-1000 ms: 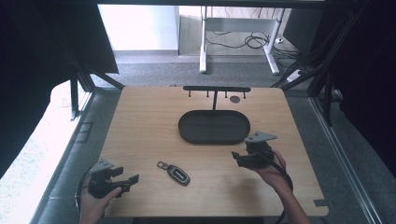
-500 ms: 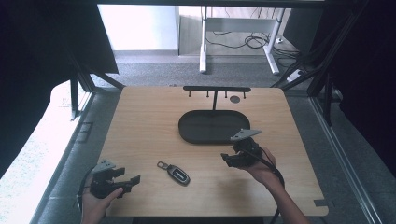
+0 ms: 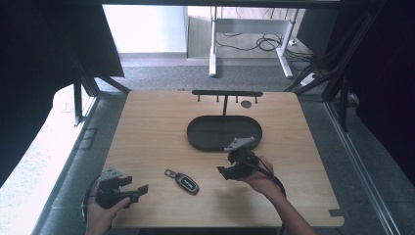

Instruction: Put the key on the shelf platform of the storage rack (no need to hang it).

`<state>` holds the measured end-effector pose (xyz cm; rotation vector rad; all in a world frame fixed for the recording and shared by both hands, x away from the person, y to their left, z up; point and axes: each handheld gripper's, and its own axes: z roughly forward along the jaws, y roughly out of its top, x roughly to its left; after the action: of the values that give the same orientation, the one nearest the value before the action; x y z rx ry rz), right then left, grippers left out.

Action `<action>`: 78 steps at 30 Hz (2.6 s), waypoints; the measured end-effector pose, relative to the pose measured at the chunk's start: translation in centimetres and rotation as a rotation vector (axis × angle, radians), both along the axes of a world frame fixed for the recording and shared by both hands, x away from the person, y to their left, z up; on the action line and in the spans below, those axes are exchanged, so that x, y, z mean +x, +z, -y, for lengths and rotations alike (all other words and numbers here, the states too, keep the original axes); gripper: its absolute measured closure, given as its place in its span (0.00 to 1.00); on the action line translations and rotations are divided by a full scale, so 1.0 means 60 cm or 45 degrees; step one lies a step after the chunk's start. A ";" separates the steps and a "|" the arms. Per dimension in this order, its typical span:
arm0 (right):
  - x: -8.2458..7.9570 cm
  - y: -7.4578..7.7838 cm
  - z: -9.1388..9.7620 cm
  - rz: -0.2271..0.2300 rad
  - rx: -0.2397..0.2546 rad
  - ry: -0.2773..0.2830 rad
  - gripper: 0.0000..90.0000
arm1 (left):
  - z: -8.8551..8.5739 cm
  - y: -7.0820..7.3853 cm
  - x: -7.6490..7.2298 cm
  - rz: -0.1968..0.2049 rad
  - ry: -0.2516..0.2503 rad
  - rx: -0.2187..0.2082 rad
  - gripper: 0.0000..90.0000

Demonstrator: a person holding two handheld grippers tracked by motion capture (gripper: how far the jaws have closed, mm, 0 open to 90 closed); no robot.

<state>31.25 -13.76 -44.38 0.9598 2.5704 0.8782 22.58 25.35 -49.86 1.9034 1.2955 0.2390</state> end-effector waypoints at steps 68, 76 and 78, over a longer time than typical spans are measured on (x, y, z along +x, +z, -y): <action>-0.007 -0.031 -0.175 -0.081 -0.098 0.264 0.39 | 0.000 -0.003 0.000 -0.005 0.005 -0.003 0.25; -0.009 -0.044 -0.199 -0.100 -0.117 0.293 0.39 | 0.000 -0.004 0.001 -0.009 0.003 -0.004 0.25; -0.010 -0.050 -0.204 -0.107 -0.130 0.301 0.39 | -0.001 -0.004 0.001 -0.007 0.002 -0.004 0.25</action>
<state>30.66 -1.52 -47.37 0.6883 2.8125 0.7684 22.66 25.42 -50.09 1.9015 1.3004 0.2331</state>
